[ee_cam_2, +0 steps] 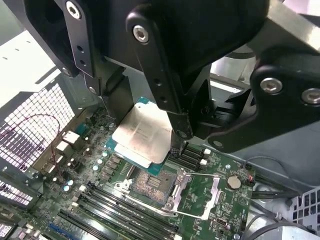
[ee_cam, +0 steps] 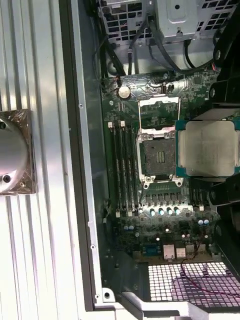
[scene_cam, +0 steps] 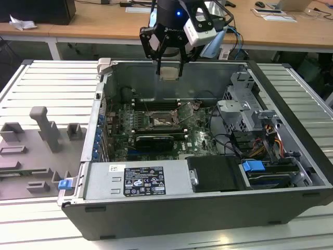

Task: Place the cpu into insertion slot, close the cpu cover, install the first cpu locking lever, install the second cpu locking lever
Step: 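Place the cpu into insertion slot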

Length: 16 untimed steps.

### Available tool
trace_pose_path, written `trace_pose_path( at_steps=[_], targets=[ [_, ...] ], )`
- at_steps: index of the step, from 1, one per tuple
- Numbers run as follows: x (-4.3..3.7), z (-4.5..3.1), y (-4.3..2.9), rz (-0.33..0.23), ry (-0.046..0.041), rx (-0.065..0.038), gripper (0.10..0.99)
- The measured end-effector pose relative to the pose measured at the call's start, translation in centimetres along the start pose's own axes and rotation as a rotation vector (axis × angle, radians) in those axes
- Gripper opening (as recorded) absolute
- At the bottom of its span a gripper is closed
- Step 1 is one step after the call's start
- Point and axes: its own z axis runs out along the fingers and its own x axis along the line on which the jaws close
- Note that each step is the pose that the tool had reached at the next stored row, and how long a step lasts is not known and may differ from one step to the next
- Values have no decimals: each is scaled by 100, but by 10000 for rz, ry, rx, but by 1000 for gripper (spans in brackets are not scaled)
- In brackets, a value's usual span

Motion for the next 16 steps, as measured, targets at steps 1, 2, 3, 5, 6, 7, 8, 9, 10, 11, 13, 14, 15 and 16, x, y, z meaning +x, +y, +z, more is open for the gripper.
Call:
trace_pose_path(
  at_steps=[1,2,3,5,6,7,8,9,10,11,13,14,15,16],
  targets=[
    [0,0,0,156,-14,-3,541],
    [0,0,0,307,-28,-6,541],
    [0,0,0,383,-34,-7,541],
    [0,1,0,491,-44,-9,541],
    [0,1,0,537,-48,-11,541],
    [0,1,0,606,-54,-12,541],
    [0,1,0,666,-59,-13,541],
    [0,1,0,747,-66,-15,541],
    [0,2,0,845,-75,-16,541],
    [0,2,0,908,-81,-17,541],
    [0,2,0,1029,-92,-17,541],
    [0,3,-1,1114,-100,-15,541],
    [0,5,-1,1172,-105,-15,541],
    [0,5,-1,1236,-111,-15,541]
  ],
)
